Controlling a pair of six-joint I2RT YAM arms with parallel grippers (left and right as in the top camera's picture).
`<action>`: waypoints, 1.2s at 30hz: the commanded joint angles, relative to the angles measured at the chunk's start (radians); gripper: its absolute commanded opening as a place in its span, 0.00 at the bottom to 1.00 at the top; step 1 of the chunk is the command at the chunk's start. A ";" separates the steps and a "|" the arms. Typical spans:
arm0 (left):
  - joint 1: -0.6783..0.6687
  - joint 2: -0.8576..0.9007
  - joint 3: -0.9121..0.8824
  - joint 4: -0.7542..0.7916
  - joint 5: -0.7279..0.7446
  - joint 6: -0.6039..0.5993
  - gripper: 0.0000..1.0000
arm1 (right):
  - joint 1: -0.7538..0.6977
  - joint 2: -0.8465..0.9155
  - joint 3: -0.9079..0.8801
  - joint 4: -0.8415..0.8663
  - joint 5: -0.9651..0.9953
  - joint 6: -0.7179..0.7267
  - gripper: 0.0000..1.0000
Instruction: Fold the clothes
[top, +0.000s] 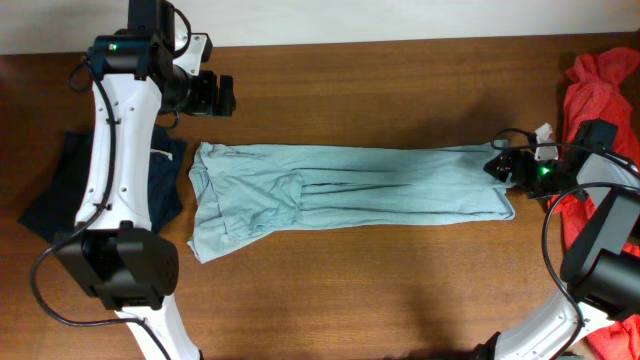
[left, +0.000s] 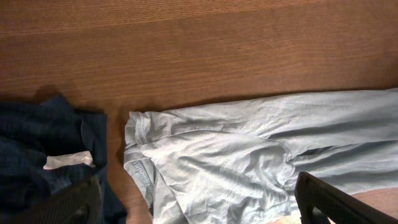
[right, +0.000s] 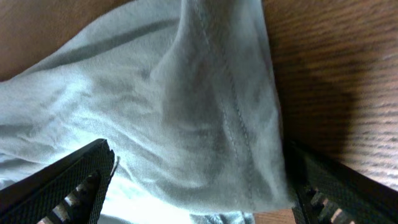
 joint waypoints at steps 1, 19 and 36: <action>0.007 -0.014 0.010 -0.002 0.000 0.009 0.99 | -0.001 0.073 -0.020 0.005 0.129 -0.016 0.87; 0.007 -0.014 0.010 -0.003 0.000 0.009 0.99 | 0.000 0.073 -0.020 -0.197 -0.008 -0.142 0.56; 0.007 -0.014 0.010 -0.006 0.000 0.009 0.99 | -0.050 -0.001 0.068 -0.197 0.054 0.149 0.04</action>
